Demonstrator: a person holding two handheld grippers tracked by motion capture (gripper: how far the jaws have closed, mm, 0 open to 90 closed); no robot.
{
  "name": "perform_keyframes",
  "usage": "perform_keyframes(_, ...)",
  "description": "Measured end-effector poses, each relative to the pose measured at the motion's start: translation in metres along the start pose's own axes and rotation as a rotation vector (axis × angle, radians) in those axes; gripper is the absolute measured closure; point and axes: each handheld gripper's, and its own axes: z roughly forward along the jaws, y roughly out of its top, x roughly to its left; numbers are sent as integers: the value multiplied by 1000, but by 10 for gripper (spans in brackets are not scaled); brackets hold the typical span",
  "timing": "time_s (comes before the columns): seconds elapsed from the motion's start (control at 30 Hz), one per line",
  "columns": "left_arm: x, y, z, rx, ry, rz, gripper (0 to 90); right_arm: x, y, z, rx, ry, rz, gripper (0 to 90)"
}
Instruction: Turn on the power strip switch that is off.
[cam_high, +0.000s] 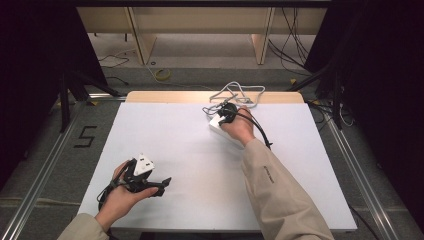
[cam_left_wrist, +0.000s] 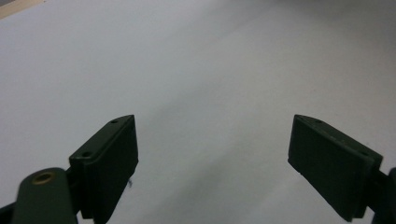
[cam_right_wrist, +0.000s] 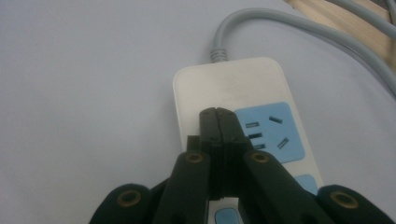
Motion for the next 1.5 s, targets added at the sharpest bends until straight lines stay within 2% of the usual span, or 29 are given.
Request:
perform_keyframes(0.3, 0, 0, 0, 1, 0, 0, 156, 1, -1, 0, -5, -8, -5, 900)
perform_keyframes(0.43, 0, 0, -1, -2, 3, 1, 155, 3, 0, 0, -5, -28, -16, 900)
perform_keyframes(0.83, 0, 0, 0, -1, 1, 0, 155, 4, -1, 0, -8, -37, 7, 900)
perform_keyframes(0.9, 0, 0, 0, 2, 1, 1, 155, 4, 0, -1, -6, -43, -2, 900)
perform_keyframes(1.5, 0, 0, -1, -1, 5, 0, 155, 1, -5, -11, -51, -23, 0, 900)
